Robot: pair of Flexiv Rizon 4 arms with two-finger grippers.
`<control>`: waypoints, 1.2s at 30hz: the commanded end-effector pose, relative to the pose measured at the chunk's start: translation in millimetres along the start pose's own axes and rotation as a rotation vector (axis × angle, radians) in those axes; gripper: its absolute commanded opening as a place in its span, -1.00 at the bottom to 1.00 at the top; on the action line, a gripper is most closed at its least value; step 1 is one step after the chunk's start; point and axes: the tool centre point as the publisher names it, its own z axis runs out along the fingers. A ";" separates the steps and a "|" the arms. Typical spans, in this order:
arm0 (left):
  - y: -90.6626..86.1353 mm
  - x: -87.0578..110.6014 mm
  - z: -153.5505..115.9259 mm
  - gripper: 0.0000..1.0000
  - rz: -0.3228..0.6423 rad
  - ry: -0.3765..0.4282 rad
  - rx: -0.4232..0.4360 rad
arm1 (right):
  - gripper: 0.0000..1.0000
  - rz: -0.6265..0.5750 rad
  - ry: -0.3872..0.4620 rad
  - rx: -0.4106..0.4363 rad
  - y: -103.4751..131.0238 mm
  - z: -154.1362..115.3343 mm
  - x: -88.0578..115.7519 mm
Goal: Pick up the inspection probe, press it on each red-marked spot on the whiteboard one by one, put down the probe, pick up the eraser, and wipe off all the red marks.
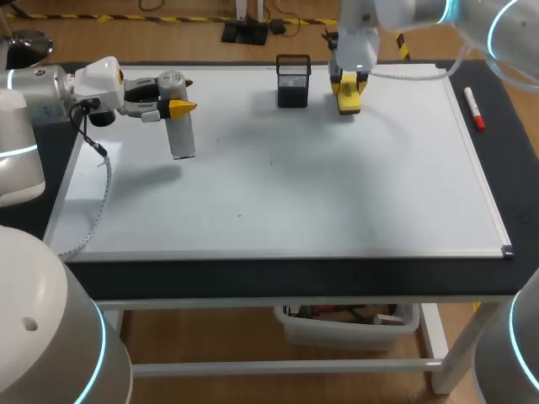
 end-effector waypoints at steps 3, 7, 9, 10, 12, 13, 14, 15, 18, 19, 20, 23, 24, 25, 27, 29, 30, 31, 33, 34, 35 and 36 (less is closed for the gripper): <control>-0.1 0.5 0.7 -1.00 0.003 -0.003 0.001 | -1.00 0.005 -0.001 -0.108 -15.5 7.3 1.6; -0.1 0.5 0.7 -1.00 0.003 -0.003 0.001 | -1.00 0.007 -0.002 -0.113 -17.5 9.5 2.7; -0.1 0.5 0.7 -1.00 0.003 -0.003 0.001 | -1.00 0.009 -0.004 -0.114 -18.0 10.2 3.4; -0.1 0.5 0.7 -1.00 0.003 -0.003 0.001 | -1.00 0.010 -0.005 -0.114 -18.2 10.6 3.8; -0.1 0.5 0.7 -1.00 0.003 -0.003 0.001 | -1.00 0.012 -0.007 -0.114 -18.0 11.9 4.8; -0.1 0.5 0.7 -1.00 0.003 -0.003 0.001 | -1.00 0.012 -0.007 -0.115 -17.9 12.7 5.3; -0.1 0.5 0.7 -1.00 0.003 -0.003 0.001 | -1.00 0.014 -0.009 -0.117 -18.0 13.7 5.9; -0.1 0.5 0.7 -1.00 0.003 -0.003 0.001 | -1.00 0.017 -0.008 -0.119 -18.3 14.8 6.7; -0.1 0.5 0.7 -1.00 0.003 -0.003 0.001 | -1.00 0.023 -0.005 -0.121 -19.4 17.1 9.1; -0.1 0.5 0.7 -1.00 0.003 -0.003 0.001 | -1.00 0.024 -0.003 -0.121 -19.6 17.3 9.6; -0.1 0.5 0.7 -1.00 0.003 -0.003 0.001 | -1.00 0.026 -0.001 -0.120 -19.9 17.7 10.2; -0.1 0.5 0.7 -1.00 0.003 -0.003 0.001 | -1.00 0.027 0.001 -0.117 -20.6 18.3 10.8; -0.1 0.5 0.7 -1.00 0.003 -0.003 0.001 | -1.00 0.028 0.000 -0.115 -21.0 18.5 11.0; -0.1 0.5 0.7 -1.00 0.003 -0.003 0.001 | -1.00 0.029 0.001 -0.115 -21.5 18.8 11.3; -0.1 0.5 0.7 -1.00 0.003 -0.003 0.001 | -1.00 0.031 -0.004 -0.114 -22.9 19.6 11.8; -0.1 0.5 0.7 -1.00 0.003 -0.003 0.001 | -0.22 0.033 -0.008 -0.112 -23.4 19.9 11.8; -0.1 0.5 0.7 -1.00 0.003 -0.003 0.001 | -0.11 0.037 -0.018 -0.112 -23.8 19.5 12.1; -0.1 0.5 0.7 -1.00 0.003 -0.003 0.001 | 0.12 0.042 -0.018 -0.109 -24.2 18.7 12.8; -0.1 0.5 0.7 -1.00 0.003 -0.003 0.001 | 1.00 0.058 -0.028 -0.102 -26.1 16.7 15.8; -0.1 0.5 0.7 -1.00 0.003 -0.003 0.001 | 1.00 0.069 -0.036 -0.096 -26.1 14.7 17.0; -0.1 0.5 0.7 -1.00 0.003 -0.003 0.001 | 1.00 0.083 -0.048 -0.095 -25.5 12.3 18.0; -0.1 0.5 0.7 -1.00 0.003 -0.003 0.001 | 1.00 0.099 -0.064 -0.092 -25.8 9.2 20.5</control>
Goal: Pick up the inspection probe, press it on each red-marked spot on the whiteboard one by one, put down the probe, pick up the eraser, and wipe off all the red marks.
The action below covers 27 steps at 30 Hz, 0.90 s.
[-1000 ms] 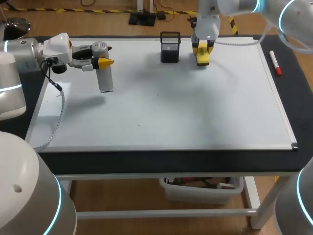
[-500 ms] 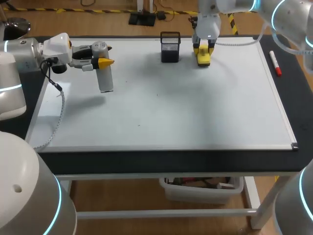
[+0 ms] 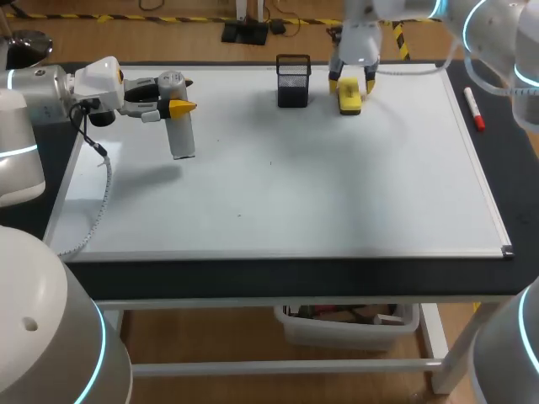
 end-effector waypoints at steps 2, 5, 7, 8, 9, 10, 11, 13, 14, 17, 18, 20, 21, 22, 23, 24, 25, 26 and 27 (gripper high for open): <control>-0.1 0.5 0.7 -1.00 0.003 -0.003 0.001 | 1.00 0.047 -0.054 -0.002 -3.9 -10.8 10.0; -0.1 0.5 0.7 -1.00 0.003 -0.003 0.001 | 1.00 0.113 -0.119 0.000 -5.7 -19.1 18.8; -0.1 0.5 0.7 -1.00 0.003 -0.003 0.001 | 1.00 0.176 -0.180 0.011 -7.4 -26.4 26.4; -0.1 0.5 0.7 -1.00 0.003 -0.003 0.001 | 1.00 0.193 -0.208 0.017 -8.5 -29.3 30.1; -0.1 0.5 0.7 -1.00 0.003 -0.003 0.001 | 1.00 0.217 -0.237 0.013 -9.8 -31.8 33.7; -0.1 0.5 0.7 -1.00 0.003 -0.003 0.001 | 1.00 0.251 -0.252 0.017 -10.9 -34.8 38.0; -0.1 0.5 0.7 -1.00 0.003 -0.003 0.001 | 1.00 0.280 -0.271 0.033 -11.7 -38.3 42.3; -0.1 0.5 0.7 -1.00 0.003 -0.003 0.001 | 1.00 0.363 -0.313 0.036 -14.6 -46.2 51.3; -0.1 0.5 0.7 -1.00 0.003 -0.003 0.001 | 1.00 0.413 -0.310 0.041 -16.5 -50.8 55.7; -0.1 0.5 0.7 -1.00 0.003 -0.003 0.001 | 1.00 0.573 -0.364 0.046 -18.2 -66.6 67.9; -0.1 0.5 0.7 -1.00 0.003 -0.003 0.001 | 1.00 0.616 -0.381 0.045 -18.8 -71.6 70.4; -0.1 0.5 0.7 -1.00 0.003 -0.003 0.001 | 1.00 0.703 -0.414 0.035 -18.7 -81.1 76.7; -0.1 0.5 0.7 -1.00 0.003 -0.003 0.001 | 1.00 0.726 -0.425 0.031 -19.1 -85.8 78.5; -0.1 0.5 0.7 -1.00 0.003 -0.003 0.001 | 1.00 0.752 -0.434 0.018 -19.9 -89.6 80.3; -0.1 0.5 0.7 -1.00 0.003 -0.003 0.001 | 1.00 0.800 -0.424 -0.010 -21.5 -93.6 82.5; -0.1 0.5 0.7 -1.00 0.003 -0.003 0.001 | 1.00 0.805 -0.437 -0.006 -21.1 -97.8 83.6; -0.1 0.5 0.7 -1.00 0.003 -0.003 0.001 | 1.00 0.827 -0.452 -0.018 -21.1 -101.5 85.2; -0.1 0.5 0.7 -1.00 0.003 -0.003 0.001 | 1.00 0.862 -0.442 -0.061 -22.3 -104.8 87.5; -0.1 0.5 0.7 -1.00 0.003 -0.003 0.001 | 1.00 0.869 -0.435 -0.078 -24.6 -108.0 89.5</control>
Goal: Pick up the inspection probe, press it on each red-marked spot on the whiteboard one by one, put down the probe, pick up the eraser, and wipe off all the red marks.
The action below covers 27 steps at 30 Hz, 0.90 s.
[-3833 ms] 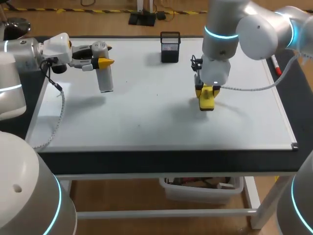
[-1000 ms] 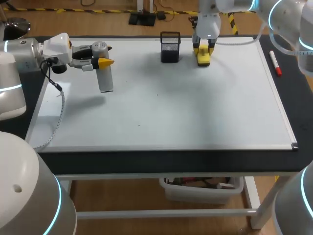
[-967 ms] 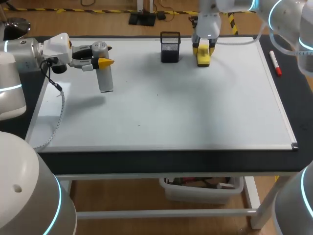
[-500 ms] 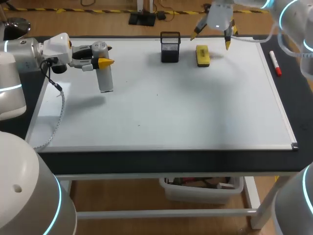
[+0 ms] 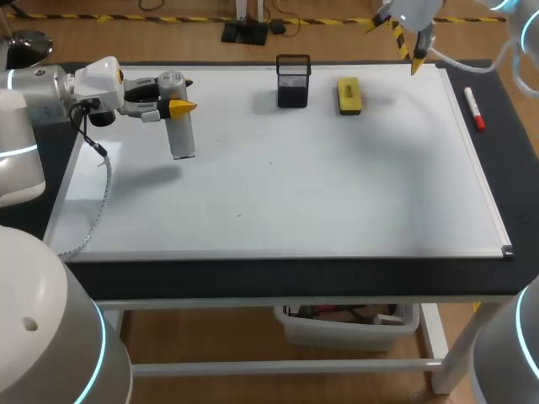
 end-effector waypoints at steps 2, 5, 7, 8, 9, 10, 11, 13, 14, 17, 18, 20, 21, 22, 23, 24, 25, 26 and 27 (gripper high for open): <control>-0.1 0.5 0.7 -1.00 0.003 -0.003 0.001 | 1.00 0.234 -0.033 -0.039 4.7 -38.5 8.1; -0.1 0.5 0.7 -1.00 0.003 -0.003 0.001 | 1.00 0.305 -0.044 -0.075 0.2 -51.8 12.4; -0.1 0.5 0.7 -1.00 0.003 -0.003 0.001 | 1.00 0.333 -0.062 -0.091 -1.7 -60.5 15.5; -0.1 0.5 0.7 -1.00 0.003 -0.003 0.001 | 1.00 0.361 -0.053 -0.105 -2.5 -64.3 17.6; -0.1 0.5 0.7 -1.00 0.003 -0.003 0.001 | 1.00 0.367 -0.065 -0.118 -3.5 -67.2 19.4; -0.1 0.5 0.7 -1.00 0.003 -0.003 0.001 | 1.00 0.376 -0.081 -0.123 -4.1 -70.6 21.8; -0.1 0.5 0.7 -1.00 0.003 -0.003 0.001 | 1.00 0.404 -0.073 -0.139 -3.8 -73.5 24.1; -0.1 0.5 0.7 -1.00 0.003 -0.003 0.001 | 1.00 0.417 -0.093 -0.145 -2.0 -79.1 28.2; -0.1 0.5 0.7 -1.00 0.003 -0.003 0.001 | 1.00 0.439 -0.085 -0.158 -1.4 -81.6 29.8; -0.1 0.5 0.7 -1.00 0.003 -0.003 0.001 | 1.00 0.462 -0.083 -0.177 -1.8 -88.2 34.3; -0.1 0.5 0.7 -1.00 0.003 -0.003 0.001 | 1.00 0.456 -0.094 -0.182 -2.3 -89.0 35.7; -0.1 0.5 0.7 -1.00 0.003 -0.003 0.001 | 1.00 0.464 -0.091 -0.194 -2.2 -91.0 37.5; -0.1 0.5 0.7 -1.00 0.003 -0.003 0.001 | 1.00 0.461 -0.096 -0.191 -1.4 -92.8 38.5; -0.1 0.5 0.7 -1.00 0.003 -0.003 0.001 | 1.00 0.460 -0.100 -0.191 -0.7 -95.1 39.0; -0.1 0.5 0.7 -1.00 0.003 -0.003 0.001 | 1.00 0.481 -0.070 -0.200 0.6 -97.8 38.7; -0.1 0.5 0.7 -1.00 0.003 -0.003 0.001 | 1.00 0.489 -0.058 -0.217 0.8 -100.5 38.3; -0.1 0.5 0.7 -1.00 0.003 -0.003 0.001 | 1.00 0.487 -0.057 -0.218 1.8 -103.4 37.7; -0.1 0.5 0.7 -1.00 0.003 -0.003 0.001 | 1.00 0.495 -0.044 -0.229 2.7 -106.5 37.6; -0.1 0.5 0.7 -1.00 0.003 -0.003 0.001 | 1.00 0.486 -0.070 -0.218 4.0 -109.8 38.1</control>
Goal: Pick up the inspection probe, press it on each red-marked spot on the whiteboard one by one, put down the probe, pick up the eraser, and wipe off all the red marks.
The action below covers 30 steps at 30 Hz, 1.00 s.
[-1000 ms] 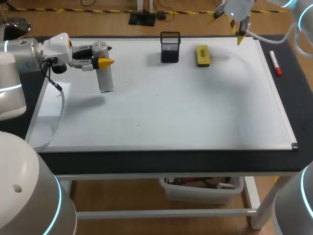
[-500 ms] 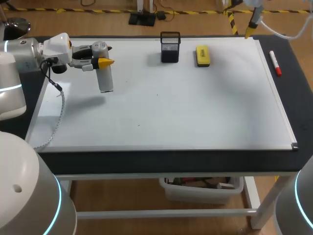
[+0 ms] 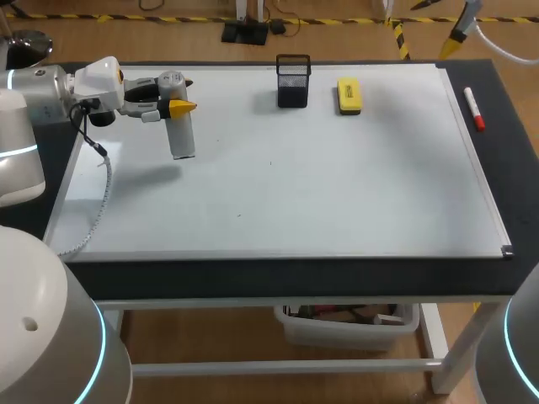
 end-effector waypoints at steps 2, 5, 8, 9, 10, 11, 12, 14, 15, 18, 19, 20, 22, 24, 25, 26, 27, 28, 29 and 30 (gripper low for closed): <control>-0.1 0.5 0.7 -1.00 0.003 -0.003 0.001 | 1.00 -0.001 0.028 0.013 5.7 -23.5 -6.3; -0.1 0.5 0.7 -1.00 0.003 -0.003 0.001 | 1.00 0.001 0.034 0.007 9.7 -29.3 -4.3; -0.1 0.5 0.7 -1.00 0.003 -0.003 0.001 | 1.00 0.001 0.034 0.007 9.7 -29.3 -4.3; -0.1 0.5 0.7 -1.00 0.003 -0.003 0.001 | 1.00 0.001 0.034 0.007 9.7 -29.3 -4.3; -0.1 0.5 0.7 -1.00 0.003 -0.003 0.001 | 1.00 0.001 0.034 0.007 9.7 -29.3 -4.3; -0.1 0.5 0.7 -1.00 0.003 -0.003 0.001 | 1.00 0.001 0.034 0.007 9.7 -29.3 -4.3; -0.1 0.5 0.7 -1.00 0.003 -0.003 0.001 | 1.00 0.001 0.034 0.007 9.7 -29.3 -4.3; -0.1 0.5 0.7 -1.00 0.003 -0.003 0.001 | 1.00 0.001 0.034 0.007 9.7 -29.3 -4.3; -0.1 0.5 0.7 -1.00 0.003 -0.003 0.001 | 1.00 0.001 0.034 0.007 9.7 -29.3 -4.3; -8.7 -9.9 10.0 -1.00 0.028 0.021 -0.008 | 1.00 0.001 0.034 0.007 9.7 -29.3 -4.3; -11.4 -13.3 14.2 -1.00 0.037 0.029 -0.017 | 1.00 0.001 0.034 0.007 9.7 -29.3 -4.3; -14.3 -16.6 19.2 -1.00 0.046 0.041 -0.020 | 1.00 0.001 0.034 0.007 9.7 -29.3 -4.3; -19.5 -23.6 28.6 -1.00 0.059 0.062 -0.016 | 1.00 0.001 0.034 0.007 9.7 -29.3 -4.3; -23.4 -31.2 38.5 -1.00 0.070 0.083 -0.015 | 1.00 0.001 0.034 0.007 9.7 -29.3 -4.3; -25.1 -34.8 43.4 -1.00 0.074 0.092 -0.014 | 1.00 0.001 0.034 0.007 9.7 -29.3 -4.3; -26.8 -38.1 49.0 -1.00 0.078 0.102 -0.013 | 1.00 0.001 0.034 0.007 9.7 -29.3 -4.3; -27.9 -41.3 53.9 -1.00 0.081 0.113 -0.012 | 1.00 0.001 0.034 0.007 9.7 -29.3 -4.3; -28.7 -45.5 59.5 -1.00 0.084 0.125 -0.013 | 1.00 0.001 0.034 0.007 9.7 -29.3 -4.3; -29.6 -49.0 64.9 -1.00 0.087 0.136 -0.012 | 1.00 0.001 0.034 0.007 9.7 -29.3 -4.3; -30.6 -52.4 70.2 -1.00 0.090 0.148 -0.009 | 1.00 0.001 0.034 0.007 9.7 -29.3 -4.3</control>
